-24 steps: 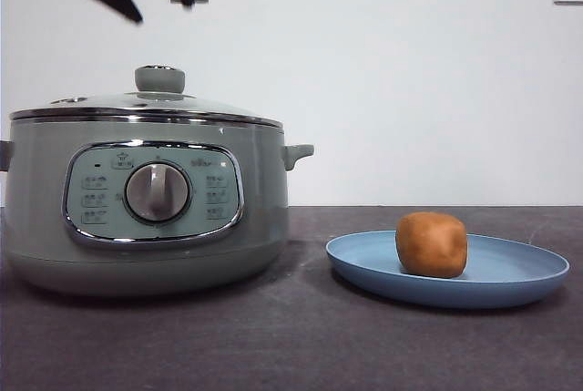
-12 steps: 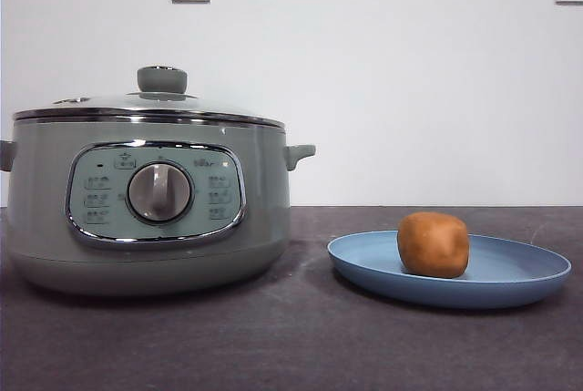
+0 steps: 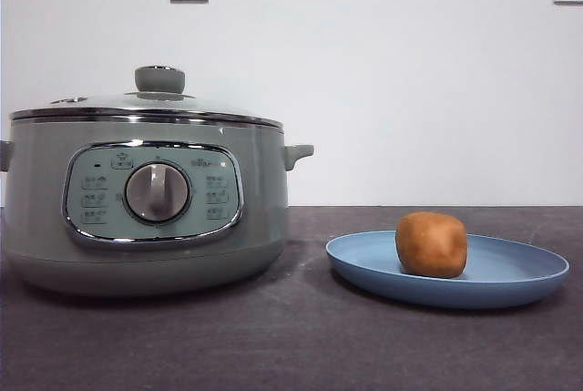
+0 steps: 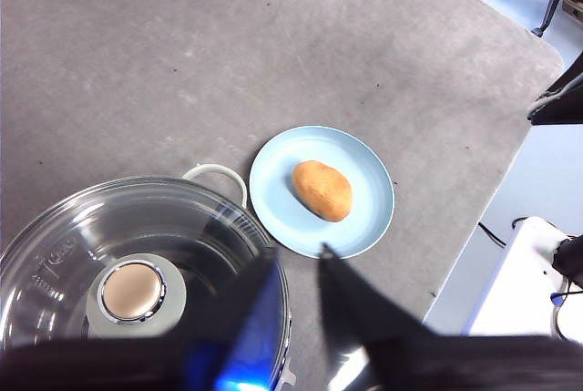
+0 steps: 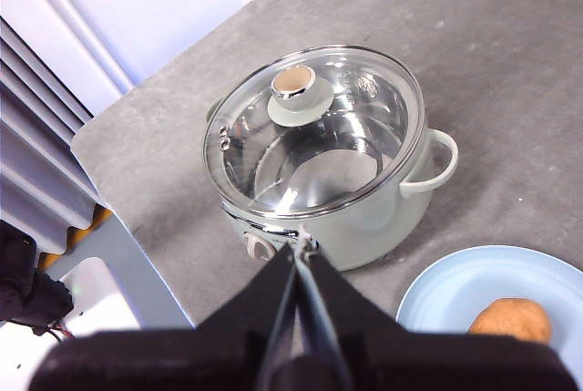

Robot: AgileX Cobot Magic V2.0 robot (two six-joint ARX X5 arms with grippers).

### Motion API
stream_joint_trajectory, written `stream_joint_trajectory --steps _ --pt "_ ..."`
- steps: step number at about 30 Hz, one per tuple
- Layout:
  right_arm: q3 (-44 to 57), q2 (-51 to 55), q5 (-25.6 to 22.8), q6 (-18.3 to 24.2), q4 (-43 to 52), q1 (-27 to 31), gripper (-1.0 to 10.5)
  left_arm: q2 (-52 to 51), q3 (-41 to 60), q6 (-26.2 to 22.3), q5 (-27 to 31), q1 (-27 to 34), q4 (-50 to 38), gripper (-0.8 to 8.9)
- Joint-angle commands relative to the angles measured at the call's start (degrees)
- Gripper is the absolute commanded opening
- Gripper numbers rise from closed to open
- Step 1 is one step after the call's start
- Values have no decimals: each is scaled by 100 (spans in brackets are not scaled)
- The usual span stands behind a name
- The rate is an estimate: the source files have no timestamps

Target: Take the potato out from the steamer,put the potato on the plate,close the lid

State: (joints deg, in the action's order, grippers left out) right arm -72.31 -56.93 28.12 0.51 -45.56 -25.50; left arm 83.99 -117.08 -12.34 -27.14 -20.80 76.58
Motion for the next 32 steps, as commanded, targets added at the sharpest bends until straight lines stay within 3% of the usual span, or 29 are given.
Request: stream_joint_trajectory --steps 1,14,20,23,28,32 --pt "2 9 -4 44 11 -4 -1 15 20 33 7 15 186 -4" --pt "2 9 -2 44 11 -4 -1 7 20 33 39 44 105 -4" --pt "2 9 2 44 9 -7 -1 -772 35 -109 621 146 92 -4" --pt "2 9 0 44 11 -4 -1 -1368 337 94 667 264 -249 -4" --pt "2 9 0 44 7 -4 -1 -2885 2614 149 616 710 -1823 -4" --pt "2 9 0 44 9 -4 -1 -4301 5134 828 579 1045 -3858 -4"
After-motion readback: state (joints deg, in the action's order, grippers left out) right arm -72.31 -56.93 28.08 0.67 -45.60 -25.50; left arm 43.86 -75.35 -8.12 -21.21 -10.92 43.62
